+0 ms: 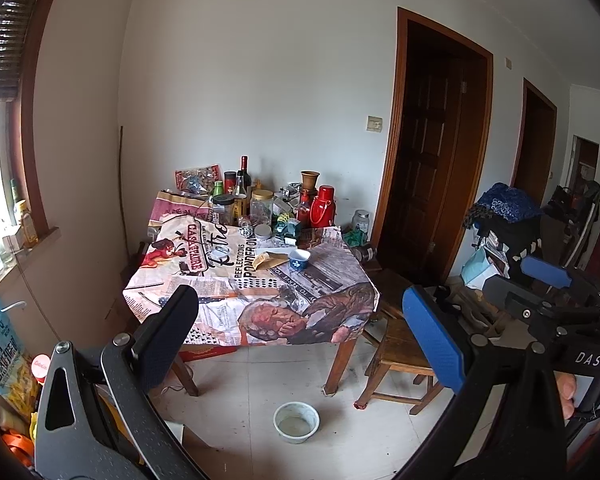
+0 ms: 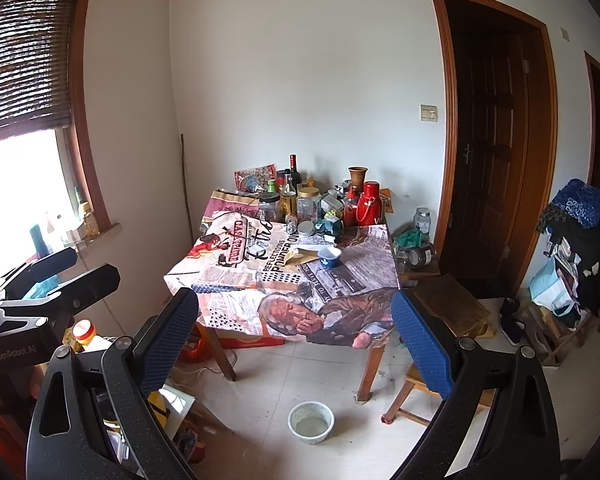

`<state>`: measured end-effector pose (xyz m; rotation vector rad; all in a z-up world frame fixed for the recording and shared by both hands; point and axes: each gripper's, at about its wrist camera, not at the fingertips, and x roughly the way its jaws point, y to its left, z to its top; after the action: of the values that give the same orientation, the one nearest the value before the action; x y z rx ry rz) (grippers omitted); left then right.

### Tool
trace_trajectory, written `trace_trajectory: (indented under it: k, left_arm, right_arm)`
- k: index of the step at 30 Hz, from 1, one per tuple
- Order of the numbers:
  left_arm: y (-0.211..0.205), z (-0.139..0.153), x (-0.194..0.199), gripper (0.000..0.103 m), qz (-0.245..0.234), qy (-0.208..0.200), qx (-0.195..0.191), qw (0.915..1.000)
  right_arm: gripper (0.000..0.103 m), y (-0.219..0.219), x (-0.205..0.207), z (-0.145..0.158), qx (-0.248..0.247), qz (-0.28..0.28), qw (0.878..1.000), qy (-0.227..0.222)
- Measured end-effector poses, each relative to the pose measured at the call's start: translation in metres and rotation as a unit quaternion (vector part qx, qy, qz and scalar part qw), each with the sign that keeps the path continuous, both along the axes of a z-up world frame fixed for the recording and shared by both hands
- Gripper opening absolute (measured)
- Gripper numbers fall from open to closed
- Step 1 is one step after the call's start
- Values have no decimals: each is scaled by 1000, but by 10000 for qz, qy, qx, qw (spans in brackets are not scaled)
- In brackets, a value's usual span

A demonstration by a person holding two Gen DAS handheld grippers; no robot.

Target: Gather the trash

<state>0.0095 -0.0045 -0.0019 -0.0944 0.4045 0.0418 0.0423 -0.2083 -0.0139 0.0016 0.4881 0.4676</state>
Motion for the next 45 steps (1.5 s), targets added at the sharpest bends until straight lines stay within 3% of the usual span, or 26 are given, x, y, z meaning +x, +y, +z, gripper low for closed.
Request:
trace_trajectory:
  k: [27,37,45]
  left_arm:
    - [-20,2,21,103,137,-53,69,9999]
    - [-38,-1,47,103,353,-22,21,9994]
    - [-25,-8,98,103,475,169,39,9987]
  right_arm:
    - [96,-17,23,2,138,127,9998,-75]
    - [96,-27,48,-3,60,289,9995,-100]
    - [96,-17,91,-16,132,238,9996,90]
